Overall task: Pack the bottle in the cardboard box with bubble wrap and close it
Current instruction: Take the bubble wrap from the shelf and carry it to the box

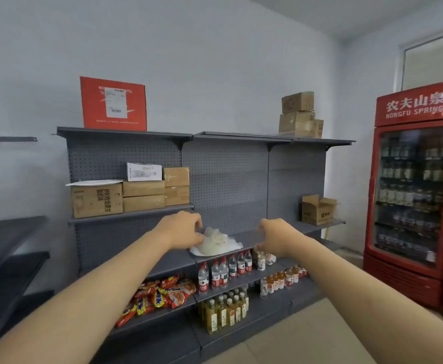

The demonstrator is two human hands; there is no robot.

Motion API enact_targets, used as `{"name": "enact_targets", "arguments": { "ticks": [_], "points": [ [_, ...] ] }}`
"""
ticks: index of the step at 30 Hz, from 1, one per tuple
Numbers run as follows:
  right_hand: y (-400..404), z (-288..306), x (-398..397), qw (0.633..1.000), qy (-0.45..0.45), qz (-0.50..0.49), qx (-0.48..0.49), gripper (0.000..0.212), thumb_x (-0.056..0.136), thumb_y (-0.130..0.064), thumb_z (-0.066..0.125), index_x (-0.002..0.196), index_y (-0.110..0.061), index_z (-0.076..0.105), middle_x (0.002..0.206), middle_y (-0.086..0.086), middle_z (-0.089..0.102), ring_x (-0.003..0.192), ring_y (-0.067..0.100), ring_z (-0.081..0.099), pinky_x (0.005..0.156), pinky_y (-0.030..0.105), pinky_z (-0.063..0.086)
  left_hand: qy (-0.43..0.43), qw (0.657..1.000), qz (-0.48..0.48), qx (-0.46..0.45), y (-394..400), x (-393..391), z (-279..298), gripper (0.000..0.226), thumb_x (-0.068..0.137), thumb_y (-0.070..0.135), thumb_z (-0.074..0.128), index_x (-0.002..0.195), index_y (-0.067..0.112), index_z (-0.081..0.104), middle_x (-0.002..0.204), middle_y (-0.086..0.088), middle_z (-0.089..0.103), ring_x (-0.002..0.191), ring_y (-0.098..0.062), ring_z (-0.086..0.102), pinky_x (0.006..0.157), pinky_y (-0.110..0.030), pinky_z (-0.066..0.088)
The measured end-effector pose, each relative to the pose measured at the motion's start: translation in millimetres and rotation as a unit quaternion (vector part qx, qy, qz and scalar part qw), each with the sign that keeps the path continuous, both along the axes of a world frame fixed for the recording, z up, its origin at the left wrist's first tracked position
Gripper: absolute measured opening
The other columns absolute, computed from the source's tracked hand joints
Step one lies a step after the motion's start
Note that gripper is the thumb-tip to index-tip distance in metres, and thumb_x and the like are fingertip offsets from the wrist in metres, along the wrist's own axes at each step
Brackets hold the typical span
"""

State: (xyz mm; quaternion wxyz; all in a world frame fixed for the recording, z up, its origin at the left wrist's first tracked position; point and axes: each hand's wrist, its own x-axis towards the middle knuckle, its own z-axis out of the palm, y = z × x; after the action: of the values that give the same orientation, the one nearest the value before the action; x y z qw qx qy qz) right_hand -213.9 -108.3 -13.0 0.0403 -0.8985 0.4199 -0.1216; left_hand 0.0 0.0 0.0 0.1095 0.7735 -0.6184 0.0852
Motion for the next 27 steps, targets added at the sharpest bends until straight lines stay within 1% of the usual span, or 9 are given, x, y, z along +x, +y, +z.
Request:
{"name": "enact_targets", "arguments": {
  "ticks": [5,9,12,15,17,19,21,23,27],
  "points": [
    [-79,-13,18,1.000,-0.001,-0.010,0.025,0.055,0.088,-0.033,0.062,0.134,-0.011,0.043,0.131,0.012,0.054,0.115,0.030,0.053,0.094,0.039,0.048,0.010,1.000,-0.003,0.013,-79,16,-22,0.034,0.084,0.038,0.059,0.115,0.022,0.059,0.114,0.002,0.064,0.101,-0.020,0.061,0.081,-0.033,0.048],
    [-140,-32,41,0.999,0.005,0.004,0.042,0.054,0.088,-0.032,0.062,0.134,-0.010,0.044,0.131,0.012,0.055,0.116,0.030,0.053,0.096,0.040,0.047,0.001,1.000,-0.010,0.023,-135,33,-43,0.035,0.084,0.039,0.058,0.115,0.023,0.057,0.112,0.002,0.065,0.098,-0.019,0.061,0.079,-0.033,0.049],
    [-175,-53,61,0.998,-0.004,0.013,0.061,0.054,0.087,-0.030,0.064,0.134,-0.011,0.045,0.132,0.010,0.056,0.118,0.029,0.053,0.098,0.038,0.047,0.011,0.999,-0.011,0.032,-168,47,-64,0.036,0.085,0.041,0.057,0.116,0.023,0.057,0.114,0.001,0.064,0.100,-0.020,0.061,0.076,-0.032,0.046],
    [-206,-83,85,0.996,0.015,0.029,0.081,0.052,0.085,-0.031,0.065,0.130,-0.011,0.049,0.129,0.010,0.058,0.114,0.028,0.055,0.096,0.038,0.048,0.023,0.998,-0.017,0.055,-197,62,-93,0.040,0.085,0.045,0.058,0.118,0.022,0.058,0.115,0.000,0.064,0.100,-0.020,0.061,0.081,-0.035,0.050],
    [-225,-104,100,0.995,0.027,0.050,0.083,0.051,0.085,-0.031,0.066,0.130,-0.014,0.049,0.129,0.009,0.058,0.114,0.026,0.055,0.097,0.039,0.048,0.022,0.997,-0.035,0.063,-215,70,-114,0.040,0.086,0.045,0.056,0.118,0.022,0.057,0.115,0.001,0.065,0.100,-0.019,0.062,0.081,-0.034,0.050],
    [-243,-123,112,0.993,0.040,0.073,0.080,0.051,0.086,-0.032,0.064,0.133,-0.018,0.048,0.132,0.007,0.055,0.118,0.024,0.052,0.099,0.038,0.047,0.024,0.996,-0.058,0.060,-232,79,-131,0.038,0.086,0.044,0.055,0.118,0.024,0.057,0.116,0.004,0.064,0.103,-0.018,0.061,0.082,-0.033,0.048],
    [-263,-142,119,0.991,0.054,0.093,0.074,0.051,0.088,-0.035,0.062,0.134,-0.022,0.046,0.134,0.003,0.052,0.122,0.022,0.047,0.100,0.037,0.044,0.021,0.995,-0.082,0.059,-249,92,-148,0.037,0.086,0.045,0.054,0.118,0.025,0.056,0.114,0.006,0.063,0.102,-0.016,0.061,0.083,-0.033,0.050],
    [-286,-159,125,0.990,0.068,0.106,0.068,0.050,0.088,-0.038,0.061,0.134,-0.025,0.045,0.134,-0.002,0.051,0.124,0.019,0.043,0.103,0.035,0.041,0.021,0.993,-0.103,0.061,-269,111,-160,0.037,0.087,0.045,0.053,0.119,0.026,0.056,0.116,0.008,0.063,0.104,-0.014,0.059,0.086,-0.034,0.050],
    [-336,-181,141,0.987,0.068,0.106,0.103,0.048,0.086,-0.039,0.063,0.130,-0.032,0.046,0.137,-0.006,0.048,0.127,0.014,0.041,0.105,0.031,0.040,0.037,0.991,-0.111,0.059,-314,153,-177,0.039,0.088,0.044,0.052,0.124,0.028,0.055,0.124,0.010,0.061,0.110,-0.011,0.057,0.093,-0.031,0.048]
  ]
}}
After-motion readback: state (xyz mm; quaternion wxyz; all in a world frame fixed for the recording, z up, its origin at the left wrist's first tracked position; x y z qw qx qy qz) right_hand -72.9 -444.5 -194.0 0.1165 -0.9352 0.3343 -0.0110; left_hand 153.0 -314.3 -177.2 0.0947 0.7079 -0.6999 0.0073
